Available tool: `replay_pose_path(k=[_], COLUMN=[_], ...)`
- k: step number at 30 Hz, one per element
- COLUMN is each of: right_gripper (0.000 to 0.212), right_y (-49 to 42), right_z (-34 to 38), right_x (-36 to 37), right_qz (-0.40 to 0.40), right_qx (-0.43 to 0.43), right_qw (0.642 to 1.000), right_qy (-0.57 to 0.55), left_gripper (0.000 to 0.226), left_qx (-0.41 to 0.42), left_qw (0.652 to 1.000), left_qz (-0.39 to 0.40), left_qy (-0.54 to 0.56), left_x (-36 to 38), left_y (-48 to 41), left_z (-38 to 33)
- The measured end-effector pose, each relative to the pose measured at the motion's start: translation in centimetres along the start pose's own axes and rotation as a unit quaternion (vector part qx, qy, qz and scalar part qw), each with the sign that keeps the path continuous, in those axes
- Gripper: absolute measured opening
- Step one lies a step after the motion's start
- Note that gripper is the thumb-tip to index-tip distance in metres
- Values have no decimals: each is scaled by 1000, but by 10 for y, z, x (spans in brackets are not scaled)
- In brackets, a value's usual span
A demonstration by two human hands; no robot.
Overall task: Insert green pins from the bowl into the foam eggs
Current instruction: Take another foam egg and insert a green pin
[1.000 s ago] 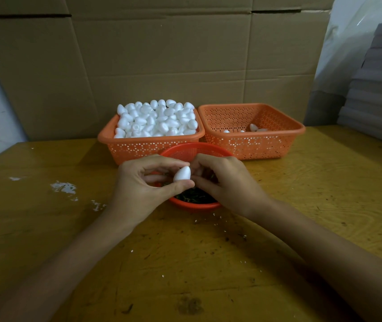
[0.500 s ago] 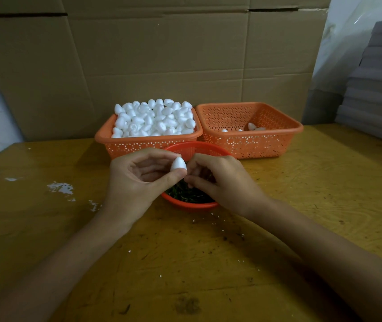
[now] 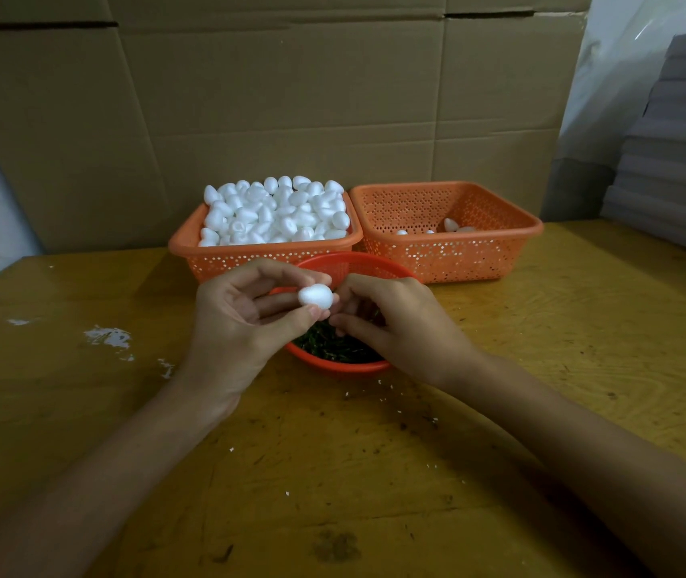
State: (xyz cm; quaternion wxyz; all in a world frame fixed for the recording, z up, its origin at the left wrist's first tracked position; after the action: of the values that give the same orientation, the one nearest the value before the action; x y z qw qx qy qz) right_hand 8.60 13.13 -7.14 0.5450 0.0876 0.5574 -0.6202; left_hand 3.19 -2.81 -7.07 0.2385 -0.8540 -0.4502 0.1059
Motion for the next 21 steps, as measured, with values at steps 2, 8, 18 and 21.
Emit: replay_pose_path(k=[2,8,18,21], right_gripper=[6,6,5,5], right_y=[0,0,-1,0], right_z=[-1,-1,0,0], right_x=[0,0,0,-1], right_qz=[2,-6,-9,-7], right_qx=[1,-4,1,3], right_qw=[1000,1000,1000,1000], right_qy=[2,-3,-21,-27], left_gripper=[24,25,34,36], left_qx=[4,24,46,42], left_qw=[1000,999,997,997], left_qz=[3,10,21,22], left_qy=[-7,-32,-57,-55], left_x=[0,0,3,3], left_y=[0,-1,0,-1], left_z=[0,-1,-4,-3])
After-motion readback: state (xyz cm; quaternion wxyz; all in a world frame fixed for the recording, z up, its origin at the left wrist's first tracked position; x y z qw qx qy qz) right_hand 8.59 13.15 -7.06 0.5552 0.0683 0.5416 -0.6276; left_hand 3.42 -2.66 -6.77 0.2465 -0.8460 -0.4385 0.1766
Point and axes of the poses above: each hand's wrist, its own y-axis away from the middle knuckle, its own x-axis out of the palm, z = x × y, the point moved 7 cm from there along -y, towards the middle knuckle, and after that the axes turned 6 degrees about -x, right-handed, at the moved point
